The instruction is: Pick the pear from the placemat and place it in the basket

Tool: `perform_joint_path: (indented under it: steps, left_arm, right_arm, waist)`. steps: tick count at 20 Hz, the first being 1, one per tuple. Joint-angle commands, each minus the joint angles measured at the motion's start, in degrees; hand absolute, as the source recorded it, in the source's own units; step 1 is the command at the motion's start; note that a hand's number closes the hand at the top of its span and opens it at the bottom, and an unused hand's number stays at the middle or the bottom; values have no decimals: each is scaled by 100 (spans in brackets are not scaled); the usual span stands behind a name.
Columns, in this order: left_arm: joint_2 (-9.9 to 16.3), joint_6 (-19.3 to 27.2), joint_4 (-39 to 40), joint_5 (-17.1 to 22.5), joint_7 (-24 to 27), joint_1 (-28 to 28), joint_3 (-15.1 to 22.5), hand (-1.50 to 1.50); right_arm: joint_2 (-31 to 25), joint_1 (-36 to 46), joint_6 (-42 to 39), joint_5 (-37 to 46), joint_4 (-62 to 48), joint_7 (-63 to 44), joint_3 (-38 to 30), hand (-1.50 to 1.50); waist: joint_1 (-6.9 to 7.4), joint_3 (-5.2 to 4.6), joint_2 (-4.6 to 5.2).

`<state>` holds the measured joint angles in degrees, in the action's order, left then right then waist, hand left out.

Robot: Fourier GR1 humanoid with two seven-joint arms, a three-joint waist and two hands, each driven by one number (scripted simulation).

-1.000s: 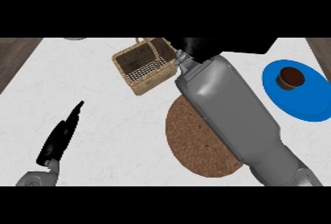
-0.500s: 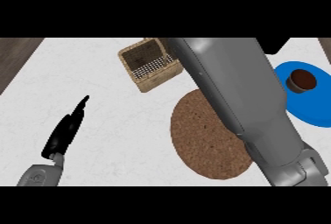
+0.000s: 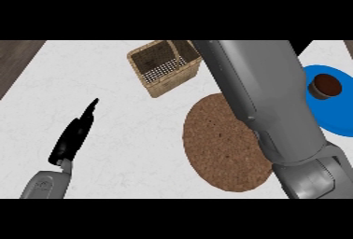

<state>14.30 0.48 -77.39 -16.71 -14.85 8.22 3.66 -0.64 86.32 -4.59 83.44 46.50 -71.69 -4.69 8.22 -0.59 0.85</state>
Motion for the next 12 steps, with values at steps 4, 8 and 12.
perform_joint_path:
  steps: [4, 8, 12]
  left_arm:
    - [68, -43, -12, 19, -17, 150, -66, 0]
    - [45, -54, 7, 20, 34, 56, -36, 0]
    - [88, -41, -7, 62, 82, -70, -112, 0]
  right_arm:
    - [61, 448, 404, 251, -694, -1354, -408, -150]
    - [61, 486, 1056, 743, -648, -1354, -408, -150]
    - [61, 573, 1217, 1320, -453, -1353, -660, -150]
  waist:
    - [32, 11, 32]
    - [32, 8, 51]
    - [-49, 10, -3]
